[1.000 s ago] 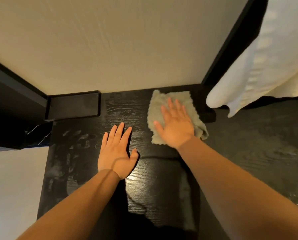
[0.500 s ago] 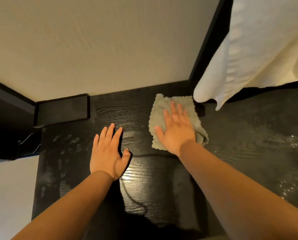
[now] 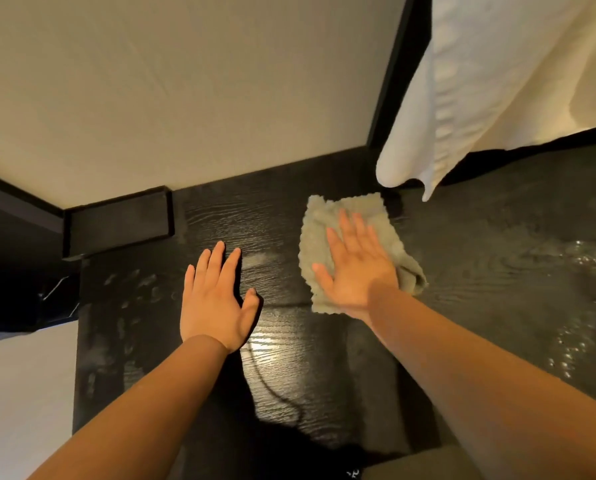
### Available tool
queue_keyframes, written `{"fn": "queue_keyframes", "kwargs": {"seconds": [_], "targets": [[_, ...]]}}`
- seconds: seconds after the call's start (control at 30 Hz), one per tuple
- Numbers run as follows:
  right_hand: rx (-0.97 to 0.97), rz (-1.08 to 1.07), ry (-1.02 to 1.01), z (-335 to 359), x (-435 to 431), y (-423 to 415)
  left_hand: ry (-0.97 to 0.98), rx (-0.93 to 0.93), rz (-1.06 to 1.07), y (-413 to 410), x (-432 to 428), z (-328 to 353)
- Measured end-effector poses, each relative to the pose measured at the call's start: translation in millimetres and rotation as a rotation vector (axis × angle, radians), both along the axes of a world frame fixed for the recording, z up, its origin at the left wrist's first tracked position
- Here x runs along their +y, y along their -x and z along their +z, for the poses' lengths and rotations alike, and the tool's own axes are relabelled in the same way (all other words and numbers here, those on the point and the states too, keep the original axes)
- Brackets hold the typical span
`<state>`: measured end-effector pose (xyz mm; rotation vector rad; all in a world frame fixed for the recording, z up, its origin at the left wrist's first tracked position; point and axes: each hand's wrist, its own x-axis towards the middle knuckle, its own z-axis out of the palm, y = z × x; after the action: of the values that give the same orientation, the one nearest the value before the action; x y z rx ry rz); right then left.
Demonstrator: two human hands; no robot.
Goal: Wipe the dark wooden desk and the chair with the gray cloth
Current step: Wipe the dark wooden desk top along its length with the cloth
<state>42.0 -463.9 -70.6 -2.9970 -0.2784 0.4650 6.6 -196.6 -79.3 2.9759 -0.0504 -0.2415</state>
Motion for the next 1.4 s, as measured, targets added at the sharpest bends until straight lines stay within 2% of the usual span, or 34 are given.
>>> {"fn": "queue_keyframes", "kwargs": {"seconds": [0.13,0.2,0.33,0.47,0.6,0.67,0.73,0.77,0.87,0.97,1.07,1.17,1.27,1.33,1.4], "targets": [[0.035,0.189,-0.032,1,3,20,-0.011,-0.008,0.013,-1,-1,2],[0.054,0.209,0.001,3,-15,8,0.002,-0.019,0.010,-1,-2,2],[-0.097,-0.030,0.069,-2,-51,-10,0.002,-0.029,0.004,0,-2,1],[0.003,-0.158,0.054,2,-35,-8,0.004,-0.026,-0.008,1,0,1],[0.015,0.158,0.029,2,9,49,-0.004,-0.016,0.003,-1,-1,1],[0.030,0.244,-0.020,0,9,59,-0.005,-0.016,0.003,-1,-1,1],[0.070,0.307,0.016,1,-8,46,0.002,-0.016,0.004,-2,-1,1],[0.015,0.300,0.023,1,-17,36,0.006,-0.018,0.003,-2,-1,1],[-0.137,0.072,-0.021,-3,-39,12,0.018,-0.025,0.003,-1,-1,1],[-0.068,-0.047,0.048,0,-28,12,0.016,-0.023,0.007,0,0,0],[0.016,0.076,0.072,4,-7,50,0.014,-0.025,0.011,0,-1,0],[0.006,0.196,-0.009,1,1,87,0.006,-0.029,0.018,0,-2,0],[0.033,0.268,0.030,2,-5,72,0.004,-0.026,0.020,0,-2,-1],[-0.025,0.266,0.071,4,-4,46,0.015,-0.032,0.024,-1,-2,-1],[-0.072,0.135,0.087,4,2,24,0.016,-0.032,0.022,-1,-2,-1]]}}
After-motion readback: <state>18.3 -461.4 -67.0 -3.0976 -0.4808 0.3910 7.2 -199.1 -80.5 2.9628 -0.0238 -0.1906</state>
